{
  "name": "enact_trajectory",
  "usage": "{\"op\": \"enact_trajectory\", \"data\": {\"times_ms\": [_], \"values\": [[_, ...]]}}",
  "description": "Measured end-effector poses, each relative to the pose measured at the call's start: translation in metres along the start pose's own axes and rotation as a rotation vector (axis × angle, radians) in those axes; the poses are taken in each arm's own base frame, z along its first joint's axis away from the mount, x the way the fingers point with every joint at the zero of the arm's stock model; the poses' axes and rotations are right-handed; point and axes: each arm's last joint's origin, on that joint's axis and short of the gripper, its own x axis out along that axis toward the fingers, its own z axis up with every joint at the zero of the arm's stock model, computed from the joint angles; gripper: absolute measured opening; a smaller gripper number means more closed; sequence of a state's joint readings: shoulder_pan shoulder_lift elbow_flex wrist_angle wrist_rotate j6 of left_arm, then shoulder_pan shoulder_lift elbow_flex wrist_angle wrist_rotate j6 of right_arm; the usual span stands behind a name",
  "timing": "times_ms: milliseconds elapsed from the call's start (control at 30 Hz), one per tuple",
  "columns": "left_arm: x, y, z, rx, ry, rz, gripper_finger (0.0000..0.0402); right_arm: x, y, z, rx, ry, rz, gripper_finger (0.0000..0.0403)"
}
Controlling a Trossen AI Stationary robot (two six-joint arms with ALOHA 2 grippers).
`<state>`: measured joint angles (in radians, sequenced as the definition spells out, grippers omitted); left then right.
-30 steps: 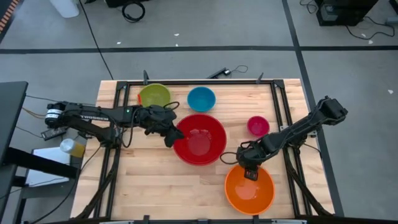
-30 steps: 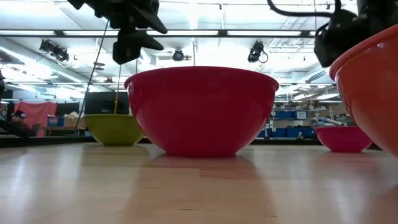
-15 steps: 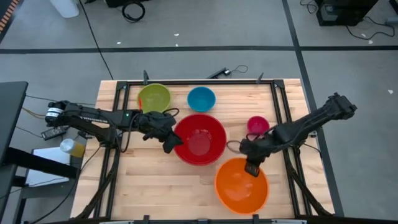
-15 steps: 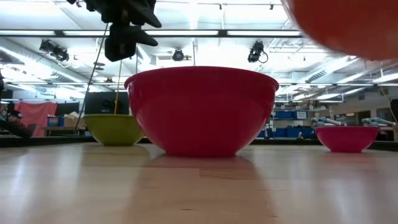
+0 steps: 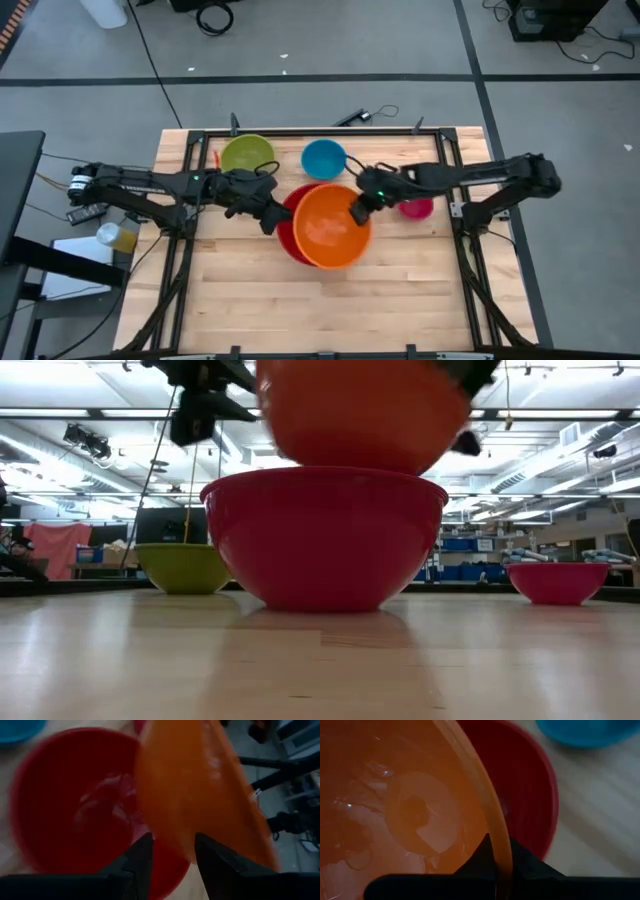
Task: Nest bowls inside each other
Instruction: Stack the orange bowl on top of the red bowl, then stack the green bowl on top of the orange bowl
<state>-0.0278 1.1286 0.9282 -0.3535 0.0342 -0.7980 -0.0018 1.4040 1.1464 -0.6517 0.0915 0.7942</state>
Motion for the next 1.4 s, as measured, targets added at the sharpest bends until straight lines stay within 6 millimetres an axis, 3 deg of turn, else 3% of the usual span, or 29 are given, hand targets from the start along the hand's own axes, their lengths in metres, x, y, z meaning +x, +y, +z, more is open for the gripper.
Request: {"op": "enact_trajectory", "data": {"times_ms": [233, 400, 567, 867, 1200, 1400], "values": [[-0.031, -0.010, 0.014, 0.022, -0.043, 0.131, 0.0150, 0.062, -0.018, 0.010, -0.019, 0.099, -0.101, 0.0014], [-0.035, -0.008, 0.012, 0.011, -0.031, 0.189, 0.0150, 0.087, -0.023, 0.007, -0.037, 0.159, -0.116, 0.0024], [-0.033, -0.004, 0.010, -0.003, -0.016, 0.230, 0.0150, 0.091, -0.021, 0.007, -0.066, 0.159, -0.090, 0.0070], [-0.034, 0.010, 0.017, -0.059, -0.024, 0.313, 0.0150, 0.056, -0.019, 0.019, -0.060, 0.049, -0.063, 0.0149], [-0.033, 0.050, 0.032, -0.014, -0.044, 0.543, 0.0150, -0.015, -0.034, 0.043, -0.079, -0.159, 0.011, 0.0151], [-0.013, 0.083, 0.025, 0.091, 0.099, 0.667, 0.0151, -0.029, -0.056, 0.051, -0.123, -0.173, -0.052, 0.0151]]}}
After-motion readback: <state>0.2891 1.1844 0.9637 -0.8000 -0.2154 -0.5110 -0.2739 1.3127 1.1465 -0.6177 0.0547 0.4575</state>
